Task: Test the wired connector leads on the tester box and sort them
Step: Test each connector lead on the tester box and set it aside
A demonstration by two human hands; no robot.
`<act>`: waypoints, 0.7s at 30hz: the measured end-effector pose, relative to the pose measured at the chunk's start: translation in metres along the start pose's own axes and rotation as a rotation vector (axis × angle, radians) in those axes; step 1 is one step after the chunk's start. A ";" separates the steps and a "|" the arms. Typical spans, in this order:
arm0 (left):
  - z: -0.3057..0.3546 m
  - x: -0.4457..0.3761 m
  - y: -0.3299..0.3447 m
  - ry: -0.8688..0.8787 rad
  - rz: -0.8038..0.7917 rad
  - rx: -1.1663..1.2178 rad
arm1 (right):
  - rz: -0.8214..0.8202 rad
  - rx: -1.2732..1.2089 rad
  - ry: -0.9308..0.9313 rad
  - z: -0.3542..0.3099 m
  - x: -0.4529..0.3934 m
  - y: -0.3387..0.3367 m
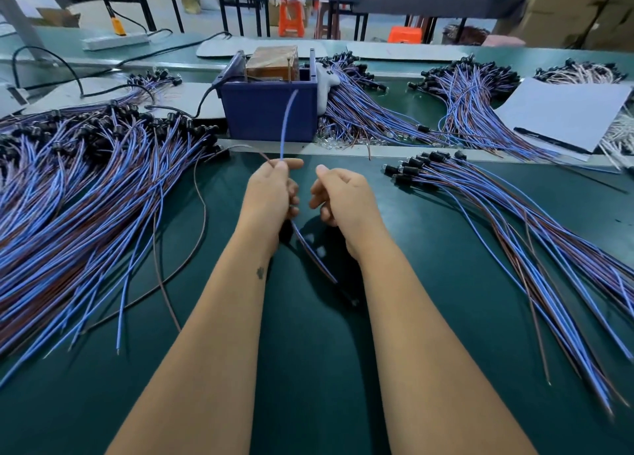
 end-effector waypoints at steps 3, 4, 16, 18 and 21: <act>0.000 0.008 0.012 0.129 -0.069 -0.150 | -0.010 -0.004 -0.035 0.000 0.002 0.001; 0.000 0.009 0.015 0.144 -0.088 -0.147 | -0.017 0.002 -0.045 0.000 0.003 0.002; -0.002 0.011 0.012 0.115 -0.162 -0.056 | -0.108 -0.134 0.009 0.001 0.000 0.000; -0.002 0.010 0.012 0.099 -0.180 -0.062 | -0.115 -0.135 0.009 0.000 0.000 0.000; -0.004 0.009 0.014 0.111 -0.186 -0.058 | -0.135 -0.121 0.002 0.000 0.000 0.000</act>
Point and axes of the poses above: each hand's wrist, its own x-axis away from the middle knuckle, its own y-axis out of the palm, z = x × y, the point moved 2 cm from there along -x, towards the middle knuckle, and after that the axes turned 11 degrees about y, right-handed, at the moved point
